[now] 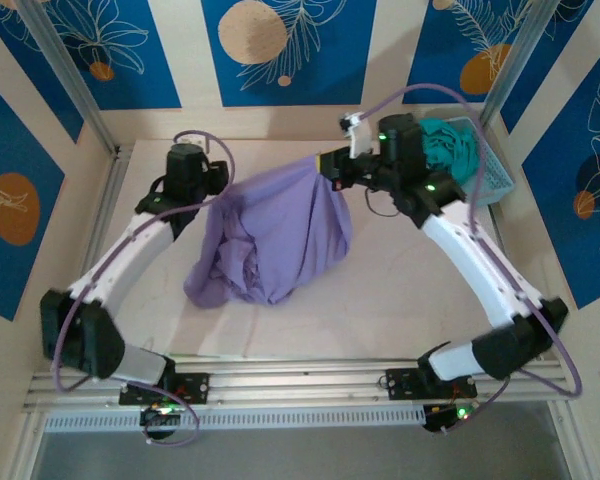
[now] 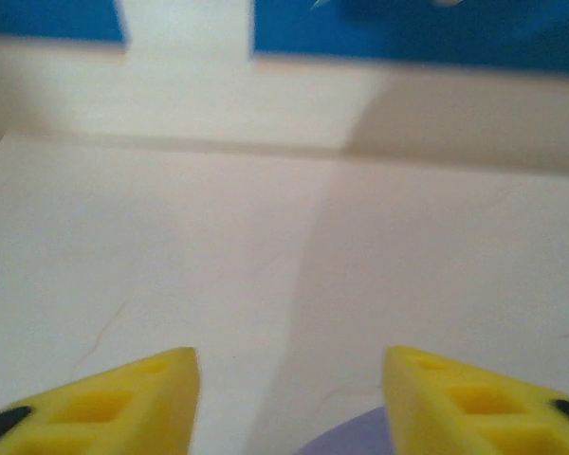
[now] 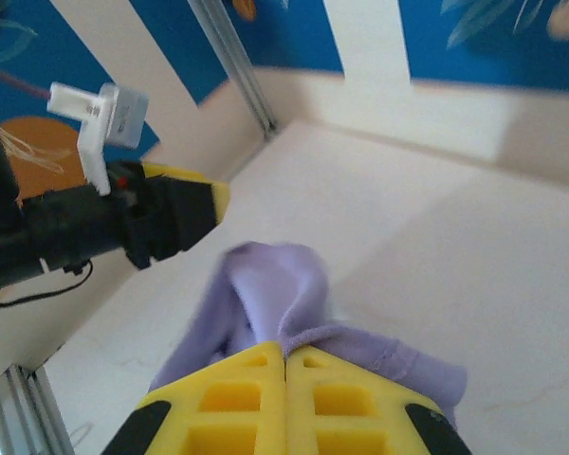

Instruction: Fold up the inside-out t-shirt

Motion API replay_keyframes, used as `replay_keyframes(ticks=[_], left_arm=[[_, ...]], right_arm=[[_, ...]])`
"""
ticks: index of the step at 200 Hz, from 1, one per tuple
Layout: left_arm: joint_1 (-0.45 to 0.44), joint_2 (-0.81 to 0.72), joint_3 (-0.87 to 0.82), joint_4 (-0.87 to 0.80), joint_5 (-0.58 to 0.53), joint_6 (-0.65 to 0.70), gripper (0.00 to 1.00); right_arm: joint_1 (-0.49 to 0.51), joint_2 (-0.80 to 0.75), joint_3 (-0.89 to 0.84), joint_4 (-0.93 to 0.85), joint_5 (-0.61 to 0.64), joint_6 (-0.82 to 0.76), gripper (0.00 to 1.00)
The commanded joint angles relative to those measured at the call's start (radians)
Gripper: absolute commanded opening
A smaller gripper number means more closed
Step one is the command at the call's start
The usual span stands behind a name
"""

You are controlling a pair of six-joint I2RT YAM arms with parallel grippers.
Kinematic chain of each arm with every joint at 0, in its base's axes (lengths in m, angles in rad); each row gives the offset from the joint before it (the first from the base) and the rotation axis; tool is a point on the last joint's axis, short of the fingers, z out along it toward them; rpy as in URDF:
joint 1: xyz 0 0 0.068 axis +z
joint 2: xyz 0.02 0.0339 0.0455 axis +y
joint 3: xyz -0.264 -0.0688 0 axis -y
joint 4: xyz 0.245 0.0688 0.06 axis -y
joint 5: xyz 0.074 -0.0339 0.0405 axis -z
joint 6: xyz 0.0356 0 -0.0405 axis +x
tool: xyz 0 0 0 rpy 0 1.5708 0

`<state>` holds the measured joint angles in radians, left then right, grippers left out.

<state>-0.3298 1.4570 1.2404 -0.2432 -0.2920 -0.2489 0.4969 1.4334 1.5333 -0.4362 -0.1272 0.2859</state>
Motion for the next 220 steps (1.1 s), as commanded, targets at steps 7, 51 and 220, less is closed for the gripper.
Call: replay_keyframes(ticks=[7,51,220], left_arm=[[-0.045,-0.144,-0.101,-0.138,-0.025,0.03,0.7],[-0.121,-0.36,-0.47,-0.055,0.256,-0.127,0.79],[-0.128,-0.442,0.099,-0.017,-0.044,0.034,0.0]], right_arm=[[0.045,0.07,-0.041,0.057,-0.059,0.082,0.0],[-0.003,0.096,-0.095,0.057,-0.055,0.079,0.0],[-0.363,-0.27,0.156,-0.028,0.088,-0.061,0.0]])
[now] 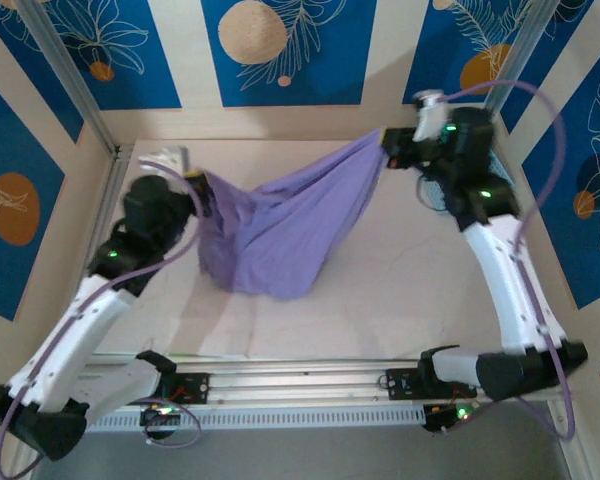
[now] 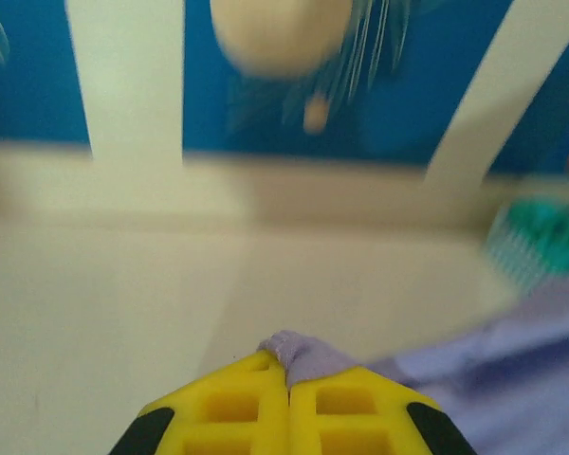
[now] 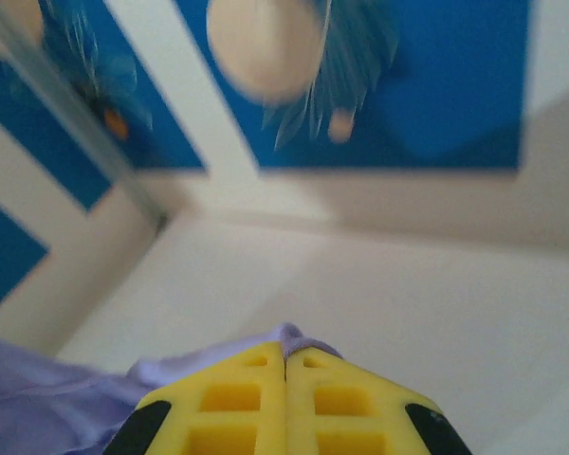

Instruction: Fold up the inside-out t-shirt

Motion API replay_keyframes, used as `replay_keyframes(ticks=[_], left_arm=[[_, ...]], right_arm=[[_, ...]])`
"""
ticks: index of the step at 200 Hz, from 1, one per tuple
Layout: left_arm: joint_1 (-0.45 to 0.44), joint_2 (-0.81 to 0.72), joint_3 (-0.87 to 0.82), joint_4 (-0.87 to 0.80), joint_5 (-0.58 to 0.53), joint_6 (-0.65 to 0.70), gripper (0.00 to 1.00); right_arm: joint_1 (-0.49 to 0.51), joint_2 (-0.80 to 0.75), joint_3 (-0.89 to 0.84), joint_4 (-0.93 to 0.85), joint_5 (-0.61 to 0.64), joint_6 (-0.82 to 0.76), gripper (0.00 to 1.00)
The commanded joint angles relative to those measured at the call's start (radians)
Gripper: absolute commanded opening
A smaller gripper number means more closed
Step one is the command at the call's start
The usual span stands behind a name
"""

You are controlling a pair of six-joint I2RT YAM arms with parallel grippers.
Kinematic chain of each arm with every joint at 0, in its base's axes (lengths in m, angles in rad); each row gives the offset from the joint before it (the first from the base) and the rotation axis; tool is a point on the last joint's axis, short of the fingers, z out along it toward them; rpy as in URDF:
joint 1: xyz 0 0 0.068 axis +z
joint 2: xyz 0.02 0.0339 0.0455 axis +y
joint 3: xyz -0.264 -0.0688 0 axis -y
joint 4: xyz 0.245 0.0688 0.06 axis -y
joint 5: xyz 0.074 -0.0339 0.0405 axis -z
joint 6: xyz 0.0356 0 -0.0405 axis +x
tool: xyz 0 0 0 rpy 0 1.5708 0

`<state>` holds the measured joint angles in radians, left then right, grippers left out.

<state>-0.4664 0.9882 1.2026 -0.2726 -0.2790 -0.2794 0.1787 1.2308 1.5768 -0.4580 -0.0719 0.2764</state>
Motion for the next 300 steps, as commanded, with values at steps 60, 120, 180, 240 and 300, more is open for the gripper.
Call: replay_keyframes(ticks=[60,120,180,240,300], left_arm=[[0.014,0.131,0.268,-0.017,-0.139,0.138,0.0],[0.158,0.42,0.493,-0.016,-0.036,0.094,0.0],[0.164,0.749,1.058,-0.136,0.113,0.075,0.0],[0.305,0.753,0.901,-0.127,0.064,0.065,0.0],[0.495,0.831,0.693,-0.194,0.07,0.027,0.38]], right_arm=[[-0.096,-0.093,0.148,-0.071,0.048,-0.096,0.0],[-0.216,0.025,0.201,-0.036,0.072,-0.025,0.0],[-0.21,0.176,0.65,-0.209,-0.002,-0.061,0.0],[0.222,0.1,0.403,-0.189,0.083,-0.148,0.0],[0.729,0.079,-0.307,0.227,0.117,0.053,0.1]])
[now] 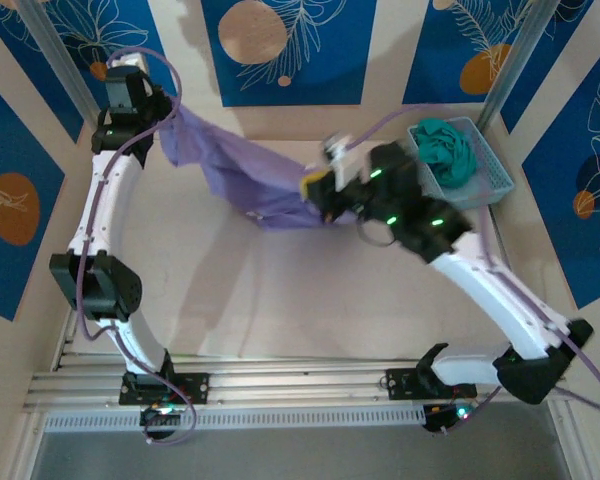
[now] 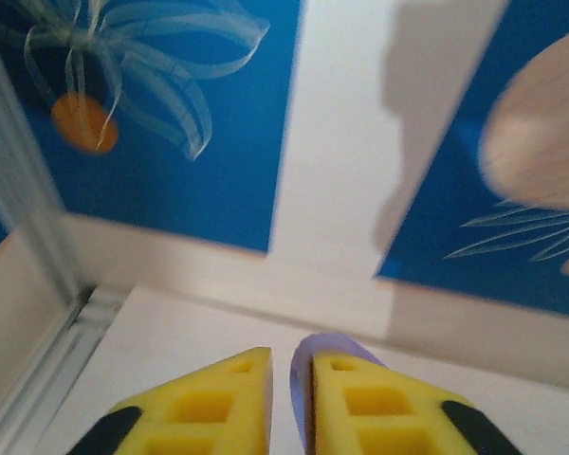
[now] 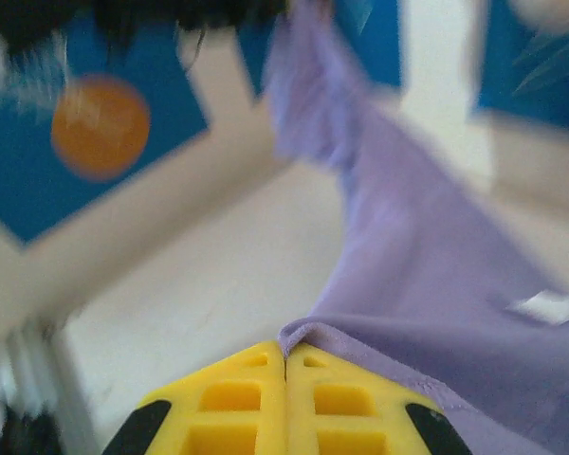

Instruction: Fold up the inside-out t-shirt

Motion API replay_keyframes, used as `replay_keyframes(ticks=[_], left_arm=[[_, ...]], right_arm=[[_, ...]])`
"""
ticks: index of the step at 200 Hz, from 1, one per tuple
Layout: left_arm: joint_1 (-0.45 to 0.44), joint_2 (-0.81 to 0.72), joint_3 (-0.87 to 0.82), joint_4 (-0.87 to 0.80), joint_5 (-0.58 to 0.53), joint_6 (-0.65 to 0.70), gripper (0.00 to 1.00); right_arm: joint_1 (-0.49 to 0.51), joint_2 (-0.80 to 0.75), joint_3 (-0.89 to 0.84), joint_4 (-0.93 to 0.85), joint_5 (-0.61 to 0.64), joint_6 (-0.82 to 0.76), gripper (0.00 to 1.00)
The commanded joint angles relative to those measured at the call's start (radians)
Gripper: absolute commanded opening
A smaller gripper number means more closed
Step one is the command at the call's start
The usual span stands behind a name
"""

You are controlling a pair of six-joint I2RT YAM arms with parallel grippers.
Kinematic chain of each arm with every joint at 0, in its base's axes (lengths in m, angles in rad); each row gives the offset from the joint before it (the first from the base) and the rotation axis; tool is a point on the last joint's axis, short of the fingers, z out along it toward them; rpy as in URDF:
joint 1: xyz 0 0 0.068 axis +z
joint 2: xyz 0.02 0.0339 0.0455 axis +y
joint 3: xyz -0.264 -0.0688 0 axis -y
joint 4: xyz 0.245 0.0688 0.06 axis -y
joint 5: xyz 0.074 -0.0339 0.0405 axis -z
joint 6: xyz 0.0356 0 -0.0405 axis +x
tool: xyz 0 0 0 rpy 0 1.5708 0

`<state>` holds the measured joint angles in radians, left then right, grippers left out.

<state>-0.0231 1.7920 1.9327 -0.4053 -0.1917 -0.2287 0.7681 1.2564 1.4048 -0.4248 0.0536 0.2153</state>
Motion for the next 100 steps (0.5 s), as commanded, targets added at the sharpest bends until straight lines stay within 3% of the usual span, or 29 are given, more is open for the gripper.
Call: replay_keyframes(ticks=[1,20,38,65,79,100], left_arm=[[0.054,0.027,-0.039,-0.064,-0.019,-0.025,0.4],[0.079,-0.014,-0.133,-0.109,-0.012,-0.065,0.64],[0.078,-0.163,-0.359,-0.045,0.055,-0.124,0.73],[0.03,-0.456,-0.83,0.186,0.265,-0.309,0.77],[-0.051,-0.573,-1.019,0.196,0.28,-0.324,0.77],[-0.206,-0.703,-1.18,0.04,0.217,-0.301,0.78]], right_arm=[[0.145,0.059,-0.139,0.199,-0.013,0.118,0.11],[0.198,0.161,-0.169,0.207,-0.106,0.166,0.35],[0.181,0.179,-0.212,0.193,-0.131,0.158,0.55],[0.012,0.167,-0.306,0.123,-0.135,0.177,0.65],[-0.109,0.174,-0.348,0.08,-0.104,0.199,0.69],[-0.265,0.196,-0.398,0.052,-0.052,0.221,0.74]])
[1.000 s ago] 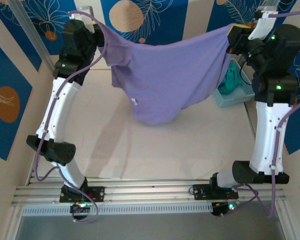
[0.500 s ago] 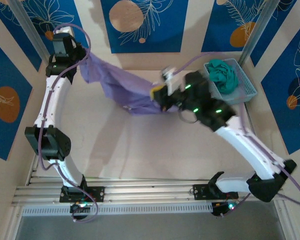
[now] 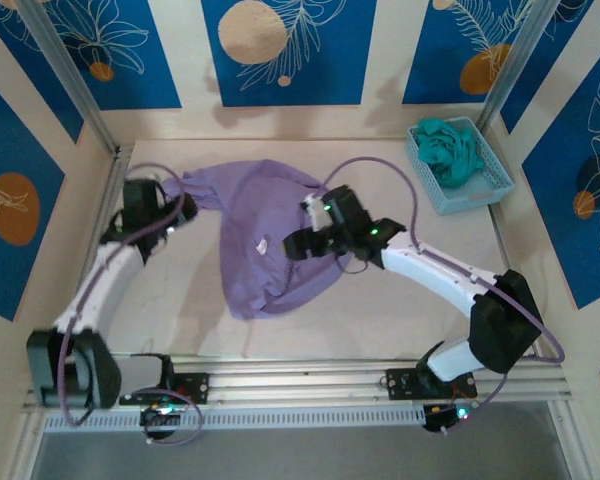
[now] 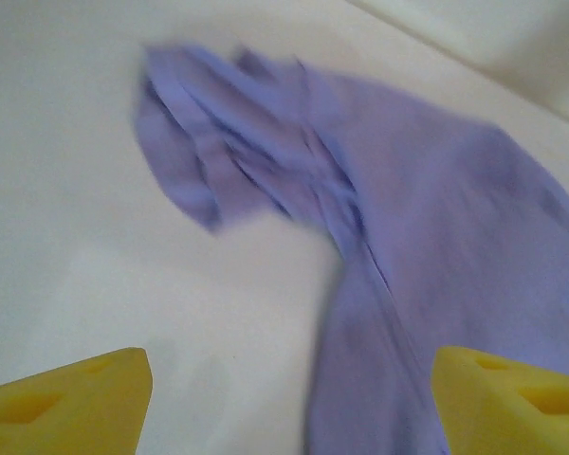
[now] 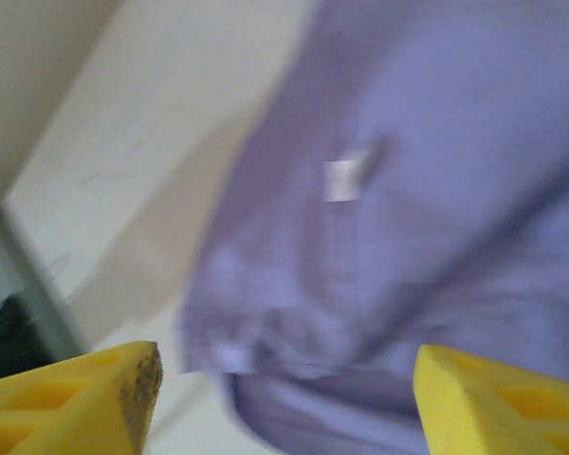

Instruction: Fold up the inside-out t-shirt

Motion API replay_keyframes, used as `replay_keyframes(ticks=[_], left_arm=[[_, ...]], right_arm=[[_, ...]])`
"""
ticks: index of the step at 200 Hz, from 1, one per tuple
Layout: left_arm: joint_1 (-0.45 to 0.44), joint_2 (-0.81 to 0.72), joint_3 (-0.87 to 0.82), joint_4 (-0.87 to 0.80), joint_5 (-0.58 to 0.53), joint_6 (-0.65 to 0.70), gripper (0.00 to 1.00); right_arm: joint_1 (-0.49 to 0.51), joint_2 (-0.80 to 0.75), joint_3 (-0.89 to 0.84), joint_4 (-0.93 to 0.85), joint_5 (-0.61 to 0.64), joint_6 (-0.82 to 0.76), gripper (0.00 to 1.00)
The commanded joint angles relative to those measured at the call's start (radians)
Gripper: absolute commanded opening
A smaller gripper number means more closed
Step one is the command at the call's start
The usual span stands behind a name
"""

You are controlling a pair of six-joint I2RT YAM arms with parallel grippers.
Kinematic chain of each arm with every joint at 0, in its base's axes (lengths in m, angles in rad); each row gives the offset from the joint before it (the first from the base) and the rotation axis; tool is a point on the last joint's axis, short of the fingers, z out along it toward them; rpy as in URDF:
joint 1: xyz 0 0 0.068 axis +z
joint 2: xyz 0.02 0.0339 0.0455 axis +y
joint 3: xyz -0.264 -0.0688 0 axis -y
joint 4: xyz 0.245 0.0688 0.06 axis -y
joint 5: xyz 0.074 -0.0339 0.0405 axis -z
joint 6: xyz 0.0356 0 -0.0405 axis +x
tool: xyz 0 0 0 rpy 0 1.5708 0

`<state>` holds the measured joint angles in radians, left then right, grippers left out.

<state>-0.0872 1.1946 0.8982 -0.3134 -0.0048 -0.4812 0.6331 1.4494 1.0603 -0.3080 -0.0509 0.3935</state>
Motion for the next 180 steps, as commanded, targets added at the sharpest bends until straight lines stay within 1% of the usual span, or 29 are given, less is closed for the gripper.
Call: replay_keyframes(ticks=[1,8,24,34,41,49,62,75,85,98,120,134,151,163,173,180], left_arm=[[-0.149,-0.111,-0.151,-0.06,0.024,-0.049,0.78],[-0.204,-0.15,-0.205,-0.091,0.008,-0.056,0.78],[-0.288,-0.212,-0.292,-0.156,0.029,-0.103,0.79],[-0.346,-0.225,-0.335,-0.125,0.069,-0.128,0.78],[-0.389,-0.217,-0.345,-0.098,0.077,-0.137,0.77],[-0.442,-0.19,-0.334,-0.073,0.06,-0.131,0.75],[-0.535,-0.117,-0.273,-0.065,-0.002,-0.108,0.7],[-0.621,-0.032,-0.198,-0.074,-0.07,-0.081,0.66],[-0.665,0.032,-0.158,-0.058,-0.083,-0.069,0.64],[-0.7,0.122,-0.119,-0.022,-0.091,-0.059,0.64],[-0.743,0.26,-0.033,-0.014,-0.164,-0.011,0.63],[-0.757,0.341,0.018,-0.026,-0.204,0.024,0.6],[-0.761,0.423,0.056,-0.029,-0.243,0.044,0.54],[-0.762,0.464,0.072,-0.011,-0.264,0.06,0.47],[-0.761,0.486,0.083,-0.003,-0.272,0.068,0.37],[-0.76,0.491,0.089,0.002,-0.271,0.072,0.28]], right_arm=[[-0.136,0.007,-0.054,-0.064,0.058,0.043,0.74],[-0.178,0.029,-0.056,-0.066,0.08,0.045,0.74],[-0.25,0.113,-0.025,-0.08,0.085,0.036,0.72],[-0.281,0.171,0.003,-0.089,0.089,0.029,0.71],[-0.296,0.204,0.022,-0.091,0.075,0.027,0.69],[-0.31,0.231,0.034,-0.085,0.049,0.031,0.68],[-0.321,0.254,0.04,-0.074,0.011,0.04,0.65],[-0.319,0.256,0.037,-0.081,0.017,0.034,0.64],[-0.319,0.25,0.026,-0.082,0.022,0.029,0.64],[-0.323,0.239,0.005,-0.073,0.029,0.029,0.64],[-0.333,0.236,-0.008,-0.071,0.023,0.032,0.65],[-0.337,0.232,-0.009,-0.074,0.022,0.03,0.65],[-0.341,0.226,-0.009,-0.076,0.023,0.025,0.65],[-0.343,0.226,-0.008,-0.08,0.025,0.022,0.65],[-0.345,0.227,-0.007,-0.084,0.029,0.02,0.65],[-0.348,0.227,-0.006,-0.089,0.033,0.017,0.65]])
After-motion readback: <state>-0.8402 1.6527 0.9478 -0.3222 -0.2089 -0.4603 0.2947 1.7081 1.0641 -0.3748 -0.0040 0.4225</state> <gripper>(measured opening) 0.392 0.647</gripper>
